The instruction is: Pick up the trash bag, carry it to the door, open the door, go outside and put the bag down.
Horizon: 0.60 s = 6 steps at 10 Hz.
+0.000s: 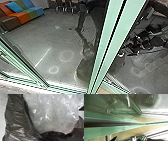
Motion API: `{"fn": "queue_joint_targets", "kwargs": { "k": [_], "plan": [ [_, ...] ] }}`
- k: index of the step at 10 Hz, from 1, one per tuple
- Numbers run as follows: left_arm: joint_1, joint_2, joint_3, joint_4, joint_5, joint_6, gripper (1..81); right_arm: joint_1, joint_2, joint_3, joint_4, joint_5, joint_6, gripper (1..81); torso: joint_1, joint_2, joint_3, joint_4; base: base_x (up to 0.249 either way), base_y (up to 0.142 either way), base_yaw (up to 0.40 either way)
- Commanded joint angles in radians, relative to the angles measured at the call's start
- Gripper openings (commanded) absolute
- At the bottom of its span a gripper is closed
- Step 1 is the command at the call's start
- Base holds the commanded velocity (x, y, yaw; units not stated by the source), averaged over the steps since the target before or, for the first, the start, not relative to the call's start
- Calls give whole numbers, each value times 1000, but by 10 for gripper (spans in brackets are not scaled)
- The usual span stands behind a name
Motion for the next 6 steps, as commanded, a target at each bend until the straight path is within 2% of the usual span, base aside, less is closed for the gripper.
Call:
{"fn": "queue_joint_targets", "kwargs": {
  "k": [1,2,4,5,6],
  "plan": [
    [15,-8,7,2,93,3,10,225,21,-135,-10,-168,-94,811,0,0,0,0,0,0,0],
    [15,-8,7,2,93,3,10,231,44,-190,-10,-208,-140,811,0,0,0,0,0,0,0],
    [15,-11,7,-2,93,3,10,249,135,-372,-42,-364,-311,811,0,0,0,0,0,0,0],
    [15,-10,7,-1,93,3,10,246,156,-439,-58,-403,-398,811,0,0,0,0,0,0,0],
    [15,-7,7,-1,93,3,10,252,156,-473,-85,-412,-451,811,-1,0,0,0,0,0,0]
  ]
}}
